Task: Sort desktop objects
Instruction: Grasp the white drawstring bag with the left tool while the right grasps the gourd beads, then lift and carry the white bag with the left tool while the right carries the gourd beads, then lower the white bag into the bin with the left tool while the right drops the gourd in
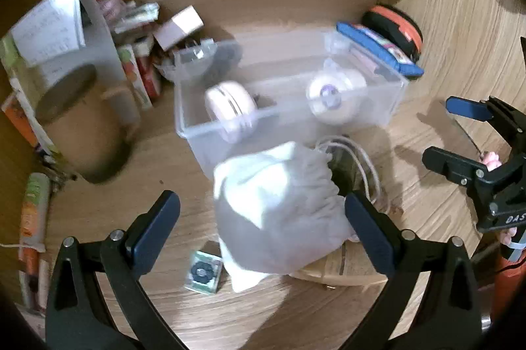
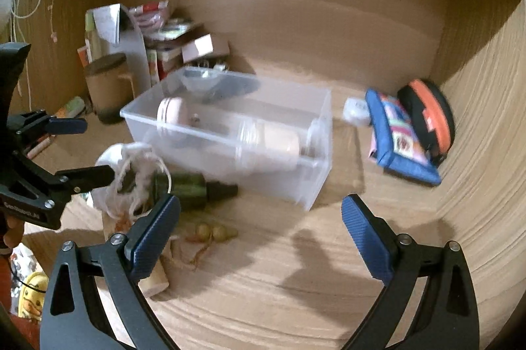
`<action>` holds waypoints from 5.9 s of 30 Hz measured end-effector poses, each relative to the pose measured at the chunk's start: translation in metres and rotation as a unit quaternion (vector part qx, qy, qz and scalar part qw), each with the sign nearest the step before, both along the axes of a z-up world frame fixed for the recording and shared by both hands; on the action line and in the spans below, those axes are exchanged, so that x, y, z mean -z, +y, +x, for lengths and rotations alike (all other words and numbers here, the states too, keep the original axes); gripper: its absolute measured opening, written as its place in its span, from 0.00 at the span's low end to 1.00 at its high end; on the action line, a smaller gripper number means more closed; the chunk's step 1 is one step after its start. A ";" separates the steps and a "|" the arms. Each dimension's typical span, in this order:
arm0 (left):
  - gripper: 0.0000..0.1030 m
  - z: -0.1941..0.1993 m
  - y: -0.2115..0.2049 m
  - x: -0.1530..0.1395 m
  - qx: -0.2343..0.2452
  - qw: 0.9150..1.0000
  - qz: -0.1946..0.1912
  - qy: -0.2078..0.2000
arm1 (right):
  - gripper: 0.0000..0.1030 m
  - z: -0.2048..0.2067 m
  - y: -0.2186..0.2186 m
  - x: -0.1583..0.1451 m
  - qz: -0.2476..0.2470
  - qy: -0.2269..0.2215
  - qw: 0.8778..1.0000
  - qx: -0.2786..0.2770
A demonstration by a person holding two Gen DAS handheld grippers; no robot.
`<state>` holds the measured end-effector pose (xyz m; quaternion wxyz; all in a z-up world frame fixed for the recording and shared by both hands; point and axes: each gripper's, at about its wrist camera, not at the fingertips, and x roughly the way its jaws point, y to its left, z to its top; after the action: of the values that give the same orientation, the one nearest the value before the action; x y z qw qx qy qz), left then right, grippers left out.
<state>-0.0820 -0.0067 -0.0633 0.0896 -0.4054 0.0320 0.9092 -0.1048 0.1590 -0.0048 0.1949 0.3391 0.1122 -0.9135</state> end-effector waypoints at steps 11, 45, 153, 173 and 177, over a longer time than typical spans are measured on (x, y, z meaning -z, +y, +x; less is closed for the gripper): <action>0.99 -0.015 -0.015 0.033 -0.007 0.995 0.082 -0.064 | 0.95 -0.010 -0.009 0.041 0.005 -0.052 0.999 -0.005; 0.60 -0.027 -0.014 0.031 -0.008 0.995 0.089 -0.046 | 0.37 -0.016 -0.027 0.060 0.030 -0.084 0.995 -0.034; 0.58 -0.051 -0.027 -0.096 -0.005 0.991 0.096 0.089 | 0.37 -0.048 -0.031 -0.063 -0.036 0.066 0.996 -0.045; 0.58 -0.130 0.008 -0.061 0.015 0.996 0.077 0.033 | 0.37 -0.127 -0.032 -0.036 -0.019 0.024 0.999 -0.011; 0.58 -0.147 0.010 -0.040 0.013 0.997 0.072 0.006 | 0.37 -0.142 -0.030 -0.018 -0.005 0.007 1.000 0.001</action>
<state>-0.2286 0.0036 -0.0228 0.1306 -0.3916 -0.0280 0.9104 -0.2469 0.1286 0.0131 0.1952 0.3314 0.1089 -0.9166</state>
